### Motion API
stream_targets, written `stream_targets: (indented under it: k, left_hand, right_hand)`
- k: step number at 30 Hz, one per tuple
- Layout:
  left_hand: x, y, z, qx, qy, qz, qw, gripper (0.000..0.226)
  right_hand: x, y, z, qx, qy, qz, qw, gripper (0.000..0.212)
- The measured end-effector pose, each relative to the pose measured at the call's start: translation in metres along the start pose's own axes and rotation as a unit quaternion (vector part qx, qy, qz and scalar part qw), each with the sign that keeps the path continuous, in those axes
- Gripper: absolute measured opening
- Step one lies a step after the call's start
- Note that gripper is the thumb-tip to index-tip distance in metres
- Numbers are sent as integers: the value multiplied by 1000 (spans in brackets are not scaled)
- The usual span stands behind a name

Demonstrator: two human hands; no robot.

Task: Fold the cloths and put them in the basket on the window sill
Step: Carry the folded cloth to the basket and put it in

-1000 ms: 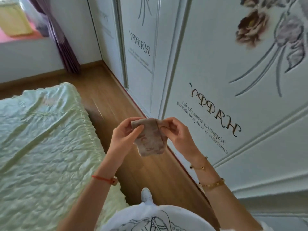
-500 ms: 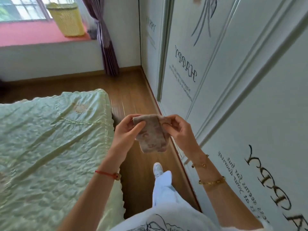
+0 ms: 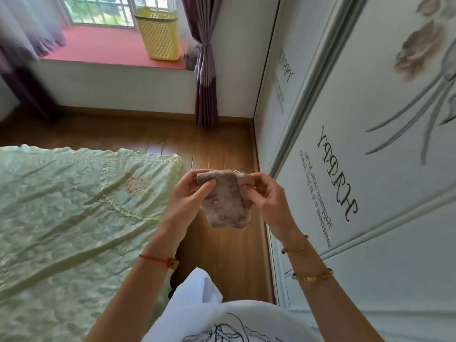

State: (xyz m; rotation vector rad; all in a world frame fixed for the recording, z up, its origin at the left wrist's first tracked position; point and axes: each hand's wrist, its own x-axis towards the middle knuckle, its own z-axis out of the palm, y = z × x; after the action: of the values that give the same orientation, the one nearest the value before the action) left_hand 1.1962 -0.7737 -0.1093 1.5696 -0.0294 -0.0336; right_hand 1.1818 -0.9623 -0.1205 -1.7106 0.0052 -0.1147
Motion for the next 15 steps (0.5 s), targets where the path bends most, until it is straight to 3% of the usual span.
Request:
stream_targets:
  k: [8,15]
  left_hand:
    - [179,-18,-15,3,36,-3,999,21]
    - [355,-3,-42,-18,4,1,1000,27]
  right_hand:
    - [190,24,26,-3,-34,0,999,10]
    - [368,14,57,27,-28,4,999,11]
